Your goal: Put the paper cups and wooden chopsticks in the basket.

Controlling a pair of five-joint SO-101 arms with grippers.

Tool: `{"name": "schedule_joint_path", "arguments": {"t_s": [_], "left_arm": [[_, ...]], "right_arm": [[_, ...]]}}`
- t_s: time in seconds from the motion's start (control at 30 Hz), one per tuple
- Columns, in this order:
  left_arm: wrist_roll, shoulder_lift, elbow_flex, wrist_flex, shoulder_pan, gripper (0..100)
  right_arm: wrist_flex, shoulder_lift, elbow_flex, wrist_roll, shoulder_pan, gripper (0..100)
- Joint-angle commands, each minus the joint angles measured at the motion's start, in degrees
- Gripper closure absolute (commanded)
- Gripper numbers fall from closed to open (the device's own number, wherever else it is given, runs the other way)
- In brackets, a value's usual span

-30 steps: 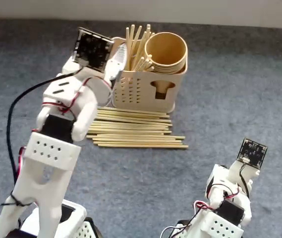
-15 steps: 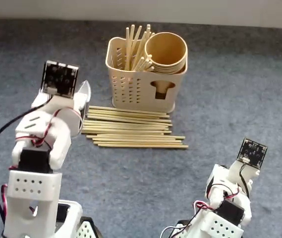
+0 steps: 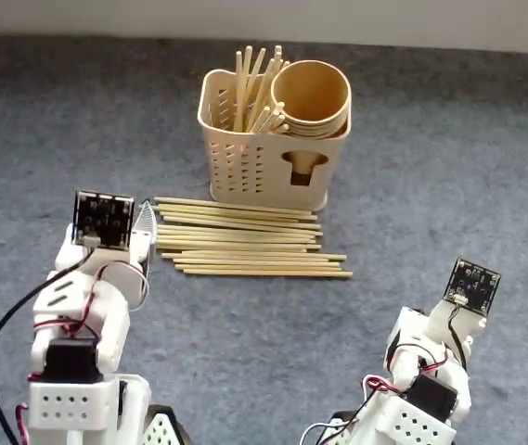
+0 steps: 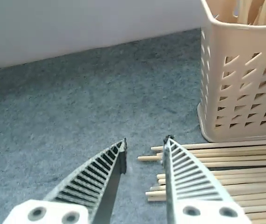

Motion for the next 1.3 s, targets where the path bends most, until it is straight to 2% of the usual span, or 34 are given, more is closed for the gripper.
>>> {"name": "schedule_joint_path", "arguments": {"t_s": [0.0, 0.23, 0.33, 0.4, 0.53, 0.7, 0.87, 1.27], "left_arm": [[0.6, -6.9, 6.1, 0.4, -3.2, 86], [0.4, -16.7, 19.7, 0.4, -9.5, 86], [0.4, -21.1, 24.8, 0.4, -12.4, 86], [0.5, -22.0, 25.2, 2.2, -12.7, 86], [0.4, -22.1, 25.1, 5.9, -12.6, 86], [0.4, -22.1, 25.2, 6.0, -12.7, 86], [0.4, -22.1, 25.2, 6.0, -12.8, 86], [0.4, -22.1, 25.2, 6.1, -12.9, 86]], "right_arm": [[-1.8, -0.7, 3.6, 0.1, 0.7, 89.2], [-1.4, -0.7, 3.2, 0.3, 3.1, 89.3], [-1.7, -0.7, 1.9, 7.6, 4.6, 89.3], [-1.8, -0.7, -2.2, 12.0, 6.3, 89.3], [-1.3, -0.6, -13.3, 10.4, 6.5, 89.2], [4.5, -0.4, -25.2, 13.7, -3.9, 89.2], [6.7, 2.9, -30.8, 15.9, -13.2, 89.2], [9.0, 34.5, -43.4, 16.8, -39.9, 89.4]]}}
